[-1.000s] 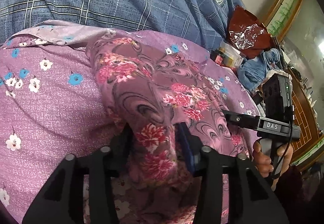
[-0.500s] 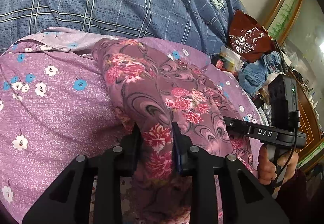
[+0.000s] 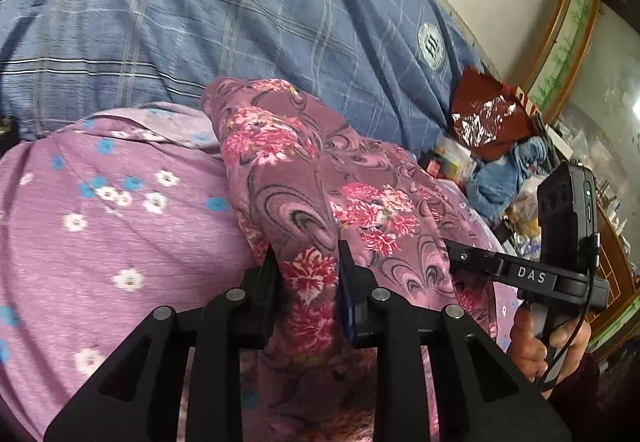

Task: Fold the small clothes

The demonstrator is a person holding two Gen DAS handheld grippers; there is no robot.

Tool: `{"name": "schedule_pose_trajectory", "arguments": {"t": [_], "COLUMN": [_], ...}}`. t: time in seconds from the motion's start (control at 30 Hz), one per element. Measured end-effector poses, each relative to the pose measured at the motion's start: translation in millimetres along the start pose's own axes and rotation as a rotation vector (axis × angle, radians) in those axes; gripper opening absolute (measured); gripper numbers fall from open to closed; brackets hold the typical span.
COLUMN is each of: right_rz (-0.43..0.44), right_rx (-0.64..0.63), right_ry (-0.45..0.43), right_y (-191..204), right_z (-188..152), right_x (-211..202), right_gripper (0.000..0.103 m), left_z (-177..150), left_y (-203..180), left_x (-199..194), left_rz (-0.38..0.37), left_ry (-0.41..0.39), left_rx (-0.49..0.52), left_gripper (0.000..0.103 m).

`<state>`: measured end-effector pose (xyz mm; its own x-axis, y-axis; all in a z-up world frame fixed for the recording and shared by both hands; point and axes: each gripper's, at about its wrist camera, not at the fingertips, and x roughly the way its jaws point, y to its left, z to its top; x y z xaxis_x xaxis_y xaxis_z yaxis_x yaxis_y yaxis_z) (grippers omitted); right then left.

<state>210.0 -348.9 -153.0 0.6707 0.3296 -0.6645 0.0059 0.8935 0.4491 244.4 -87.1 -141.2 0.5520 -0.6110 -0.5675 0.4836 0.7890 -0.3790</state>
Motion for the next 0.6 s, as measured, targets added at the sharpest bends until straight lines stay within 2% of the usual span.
{"name": "schedule_pose_trajectory", "arguments": {"t": [0.3,0.6], "right_rz": [-0.030,-0.081], "right_rx": [-0.089,-0.148], "right_ry": [-0.036,-0.037], "right_y": [56,79], "right_z": [-9,-17], "right_x": [4,16], "right_gripper": [0.020,0.020], "left_z": [-1,-4], "left_y": [27,43], "left_x": [-27,-28], "left_rz": [0.024,0.049], "left_ry": [-0.035,-0.027], "left_rx": [-0.038,-0.065], "left_gripper": [0.023,0.023]}}
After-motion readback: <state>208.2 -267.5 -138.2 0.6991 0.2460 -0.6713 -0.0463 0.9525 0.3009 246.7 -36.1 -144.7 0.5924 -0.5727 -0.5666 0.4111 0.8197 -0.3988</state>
